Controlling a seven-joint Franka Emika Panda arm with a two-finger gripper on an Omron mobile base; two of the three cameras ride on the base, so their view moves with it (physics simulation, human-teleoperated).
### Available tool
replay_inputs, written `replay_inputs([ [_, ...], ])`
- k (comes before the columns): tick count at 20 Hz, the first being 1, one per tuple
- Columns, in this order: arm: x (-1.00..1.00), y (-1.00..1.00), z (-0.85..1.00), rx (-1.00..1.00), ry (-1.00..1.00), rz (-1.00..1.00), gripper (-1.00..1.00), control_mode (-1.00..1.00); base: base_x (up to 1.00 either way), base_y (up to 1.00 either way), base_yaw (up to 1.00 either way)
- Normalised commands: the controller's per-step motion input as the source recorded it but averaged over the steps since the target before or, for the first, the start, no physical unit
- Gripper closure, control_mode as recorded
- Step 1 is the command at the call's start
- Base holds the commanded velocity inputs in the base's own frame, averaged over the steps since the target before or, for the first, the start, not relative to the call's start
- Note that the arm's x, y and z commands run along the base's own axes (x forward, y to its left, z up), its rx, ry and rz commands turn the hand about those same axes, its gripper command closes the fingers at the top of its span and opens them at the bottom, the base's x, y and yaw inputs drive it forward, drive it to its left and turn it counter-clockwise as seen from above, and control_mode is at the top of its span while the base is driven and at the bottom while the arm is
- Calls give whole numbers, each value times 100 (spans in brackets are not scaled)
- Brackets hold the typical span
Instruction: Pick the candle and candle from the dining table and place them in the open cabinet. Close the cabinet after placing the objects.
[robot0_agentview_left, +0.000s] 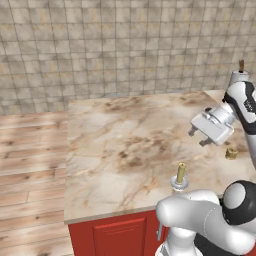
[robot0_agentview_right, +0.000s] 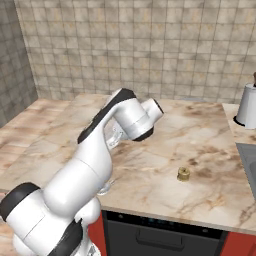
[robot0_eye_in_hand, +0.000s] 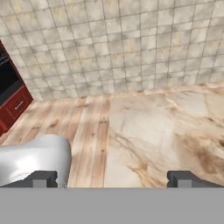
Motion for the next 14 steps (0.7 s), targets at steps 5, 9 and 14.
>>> replay_inputs([
  [5,-26,0,-15,9,-9,-14,-100,-100,0,0,0],
  [9,-21,0,-20,6,-7,-15,-100,-100,0,0,0],
  [14,-2,-4,-15,5,-1,-8,-100,-100,0,0,0],
])
